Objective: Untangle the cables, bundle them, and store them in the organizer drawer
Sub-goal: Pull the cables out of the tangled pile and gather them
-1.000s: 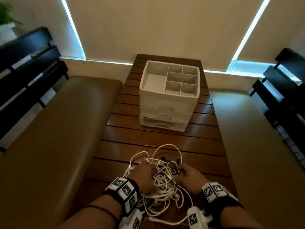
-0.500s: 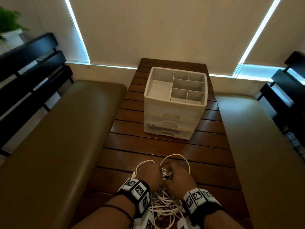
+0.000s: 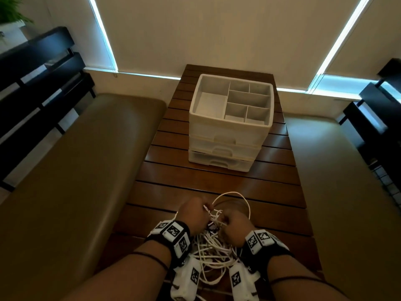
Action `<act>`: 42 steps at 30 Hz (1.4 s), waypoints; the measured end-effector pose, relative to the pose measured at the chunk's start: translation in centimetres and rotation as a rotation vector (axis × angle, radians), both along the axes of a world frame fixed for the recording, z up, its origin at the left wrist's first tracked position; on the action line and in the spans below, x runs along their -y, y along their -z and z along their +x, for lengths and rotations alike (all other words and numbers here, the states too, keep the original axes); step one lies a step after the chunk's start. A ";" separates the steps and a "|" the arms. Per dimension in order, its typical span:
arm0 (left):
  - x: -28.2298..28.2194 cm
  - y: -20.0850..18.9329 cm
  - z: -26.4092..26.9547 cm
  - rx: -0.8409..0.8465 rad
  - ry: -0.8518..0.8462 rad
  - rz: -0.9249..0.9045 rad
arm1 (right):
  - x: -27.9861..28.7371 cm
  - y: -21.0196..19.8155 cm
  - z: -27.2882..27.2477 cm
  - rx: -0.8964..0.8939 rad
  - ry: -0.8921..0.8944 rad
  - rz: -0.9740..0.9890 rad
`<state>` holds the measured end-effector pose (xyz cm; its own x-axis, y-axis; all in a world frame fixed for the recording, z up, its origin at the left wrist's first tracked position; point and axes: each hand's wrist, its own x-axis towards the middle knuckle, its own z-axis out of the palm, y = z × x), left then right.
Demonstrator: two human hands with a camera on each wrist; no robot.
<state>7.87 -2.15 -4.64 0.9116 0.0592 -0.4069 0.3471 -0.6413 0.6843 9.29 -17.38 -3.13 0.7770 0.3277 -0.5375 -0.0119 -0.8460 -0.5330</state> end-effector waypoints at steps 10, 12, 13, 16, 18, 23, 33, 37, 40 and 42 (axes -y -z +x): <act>-1.2 -0.7 -0.1 0.054 -0.062 0.069 | 2.8 -1.8 1.6 -0.194 0.438 0.444; -1.2 -1.5 0.2 0.083 -0.203 -0.037 | 3.5 -2.0 1.9 -0.116 0.481 0.414; -1.1 -2.1 0.3 0.096 -0.284 -0.131 | 3.7 -2.1 1.9 -0.075 0.488 0.396; -1.7 -4.1 1.2 0.191 -0.468 -0.216 | 4.2 -3.1 2.3 0.025 0.550 0.488; -2.5 -5.1 1.6 0.262 -0.482 -0.159 | 4.3 -4.4 2.8 0.055 0.615 0.618; -3.2 -6.3 1.6 0.285 -0.344 -0.105 | 4.2 -7.6 3.8 0.054 0.475 0.696; -1.4 -10.5 1.7 0.233 -0.213 -0.421 | 1.1 -9.7 4.1 0.134 0.158 0.440; -2.0 -13.2 2.4 0.357 -0.331 -0.475 | 1.8 -7.4 1.8 -0.165 -0.227 0.062; -3.2 -15.1 3.0 0.490 -0.459 -0.514 | 2.8 -3.4 -0.7 -0.114 -0.281 -0.048; -3.8 -15.8 3.5 0.527 -0.507 -0.580 | 2.8 -2.2 -1.1 0.133 -0.215 0.047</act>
